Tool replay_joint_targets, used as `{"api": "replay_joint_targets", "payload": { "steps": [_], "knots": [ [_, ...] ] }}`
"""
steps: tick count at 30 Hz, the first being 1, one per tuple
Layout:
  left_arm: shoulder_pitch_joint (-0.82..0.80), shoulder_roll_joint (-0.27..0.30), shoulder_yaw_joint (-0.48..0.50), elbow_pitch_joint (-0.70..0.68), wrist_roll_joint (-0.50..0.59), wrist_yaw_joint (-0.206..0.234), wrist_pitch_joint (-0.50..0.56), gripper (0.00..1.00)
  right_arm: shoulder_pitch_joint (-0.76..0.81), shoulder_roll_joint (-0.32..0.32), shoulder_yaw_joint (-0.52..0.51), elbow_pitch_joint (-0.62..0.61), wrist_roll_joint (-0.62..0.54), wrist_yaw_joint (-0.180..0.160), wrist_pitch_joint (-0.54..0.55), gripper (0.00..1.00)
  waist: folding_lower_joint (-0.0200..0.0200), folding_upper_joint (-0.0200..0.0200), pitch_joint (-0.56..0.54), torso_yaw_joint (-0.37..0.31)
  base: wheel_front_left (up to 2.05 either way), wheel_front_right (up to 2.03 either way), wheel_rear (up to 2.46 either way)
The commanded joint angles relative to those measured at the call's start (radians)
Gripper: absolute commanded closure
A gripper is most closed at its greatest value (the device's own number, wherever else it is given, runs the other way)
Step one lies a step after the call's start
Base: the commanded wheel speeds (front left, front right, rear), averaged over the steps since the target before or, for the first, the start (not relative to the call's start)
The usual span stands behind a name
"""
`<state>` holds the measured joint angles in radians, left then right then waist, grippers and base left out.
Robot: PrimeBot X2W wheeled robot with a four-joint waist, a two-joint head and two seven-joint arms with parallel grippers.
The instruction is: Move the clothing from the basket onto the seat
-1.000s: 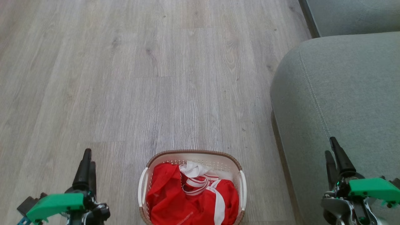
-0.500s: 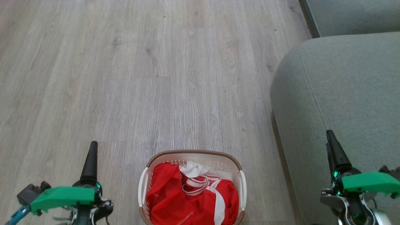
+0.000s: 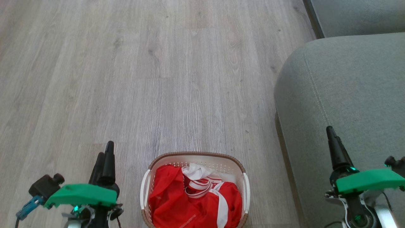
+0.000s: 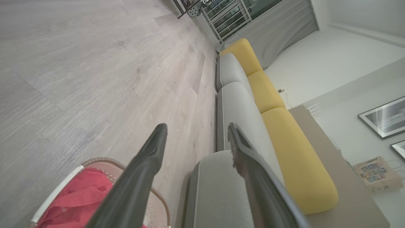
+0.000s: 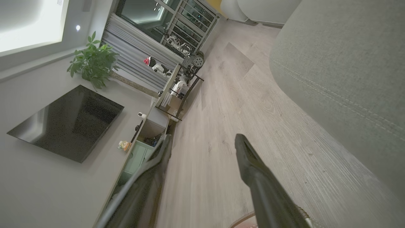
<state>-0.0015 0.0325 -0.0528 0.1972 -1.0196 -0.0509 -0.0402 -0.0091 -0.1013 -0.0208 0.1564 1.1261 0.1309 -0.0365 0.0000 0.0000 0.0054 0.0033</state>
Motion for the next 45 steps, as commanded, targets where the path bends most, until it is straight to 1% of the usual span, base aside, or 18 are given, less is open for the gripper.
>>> {"api": "replay_joint_targets", "payload": {
  "steps": [1,6,15,16,45],
  "knots": [
    [-0.056,0.011,0.006,-0.043,0.055,0.013,-0.013,0.00,-0.052,-0.031,0.019,-0.049,-0.055,0.000,-0.015,0.00,0.0000,0.0000,0.000,0.001,0.00,0.00,0.00],
    [-0.058,0.012,-0.014,-0.046,0.141,0.034,-0.028,0.00,-0.052,-0.039,0.032,-0.055,-0.149,0.000,-0.030,0.00,0.0000,0.0000,-0.001,0.002,0.00,0.00,0.00],
    [-0.062,0.013,-0.042,-0.060,0.260,0.062,-0.054,0.00,-0.053,-0.048,0.046,-0.043,-0.272,0.000,-0.057,0.00,0.0000,0.0000,-0.001,0.003,0.00,0.00,0.00],
    [-0.062,0.013,-0.042,-0.060,0.260,0.062,-0.054,0.00,-0.053,-0.048,0.046,-0.043,-0.272,0.000,-0.057,0.00,0.0000,0.0000,-0.001,0.003,0.00,0.00,0.00],
    [-0.073,0.015,-0.117,-0.115,0.603,0.130,-0.139,0.00,-0.069,-0.091,0.105,-0.084,-0.599,0.000,-0.142,0.00,0.0000,0.0000,0.002,0.015,0.00,0.00,0.00]
  ]
}}
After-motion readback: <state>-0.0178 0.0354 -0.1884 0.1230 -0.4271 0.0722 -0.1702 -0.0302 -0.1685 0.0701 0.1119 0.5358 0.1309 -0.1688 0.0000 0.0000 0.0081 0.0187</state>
